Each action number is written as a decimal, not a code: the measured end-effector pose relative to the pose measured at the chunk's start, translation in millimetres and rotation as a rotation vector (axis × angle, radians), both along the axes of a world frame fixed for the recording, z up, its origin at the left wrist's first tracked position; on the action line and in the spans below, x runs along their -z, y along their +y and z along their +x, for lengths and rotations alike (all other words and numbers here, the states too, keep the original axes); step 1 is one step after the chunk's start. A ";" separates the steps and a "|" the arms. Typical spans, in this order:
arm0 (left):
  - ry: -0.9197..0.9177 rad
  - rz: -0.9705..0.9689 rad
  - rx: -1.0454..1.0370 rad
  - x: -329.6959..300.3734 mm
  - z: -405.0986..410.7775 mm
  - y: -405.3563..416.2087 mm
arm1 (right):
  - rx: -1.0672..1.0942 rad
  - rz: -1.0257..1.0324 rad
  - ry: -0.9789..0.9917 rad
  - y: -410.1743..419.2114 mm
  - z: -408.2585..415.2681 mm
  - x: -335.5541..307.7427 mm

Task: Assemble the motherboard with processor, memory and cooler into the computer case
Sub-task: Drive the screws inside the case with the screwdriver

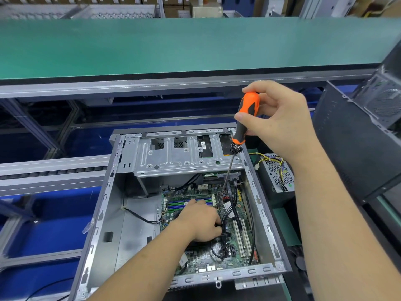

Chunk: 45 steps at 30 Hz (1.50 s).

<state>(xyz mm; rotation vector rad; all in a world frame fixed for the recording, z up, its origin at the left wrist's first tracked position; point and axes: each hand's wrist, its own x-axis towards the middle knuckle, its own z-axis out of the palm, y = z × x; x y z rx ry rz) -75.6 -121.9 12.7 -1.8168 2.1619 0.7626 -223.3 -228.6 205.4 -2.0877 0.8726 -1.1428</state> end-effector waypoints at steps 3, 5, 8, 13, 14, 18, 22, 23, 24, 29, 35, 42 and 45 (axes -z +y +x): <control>0.000 0.002 -0.001 0.3 -0.2 -0.4 | -0.001 0.000 0.004 0.3 -0.6 0.4; 0.000 0.003 -0.003 0.5 -0.4 -0.5 | -0.001 0.004 0.002 0.2 -0.9 0.8; -0.001 0.000 -0.003 1.0 0.4 -0.2 | -0.007 0.009 -0.002 0.2 -0.6 1.3; 0.005 0.001 -0.008 0.8 0.0 -0.1 | -0.020 0.011 0.001 1.1 -0.6 0.3; 0.006 -0.002 -0.006 0.8 0.0 0.0 | -0.027 0.011 0.006 1.6 -0.7 0.0; 0.007 -0.007 -0.003 1.2 -0.4 0.6 | -0.075 0.031 0.026 4.9 -1.2 -2.9; 0.007 -0.006 -0.007 0.4 -0.6 0.4 | -0.079 -0.042 0.147 10.3 2.3 -9.9; 0.010 -0.005 -0.011 0.1 -0.7 0.4 | -0.084 -0.082 0.184 12.9 5.1 -11.5; 0.011 -0.004 -0.014 -0.2 -0.7 0.1 | -0.096 -0.133 0.222 15.5 8.9 -12.3; -0.011 0.004 -0.002 0.3 -1.0 0.8 | -0.187 -0.162 0.257 23.4 19.3 -9.4; -0.001 -0.016 -0.015 0.0 -1.8 0.7 | -0.312 -0.020 0.236 19.7 15.4 -10.9; -0.020 -0.010 -0.002 -1.0 -2.4 -0.3 | -0.257 -0.062 0.228 16.4 9.2 -8.8; -0.020 -0.025 -0.013 -0.1 -3.0 0.0 | -0.255 -0.065 0.236 16.5 8.0 -8.8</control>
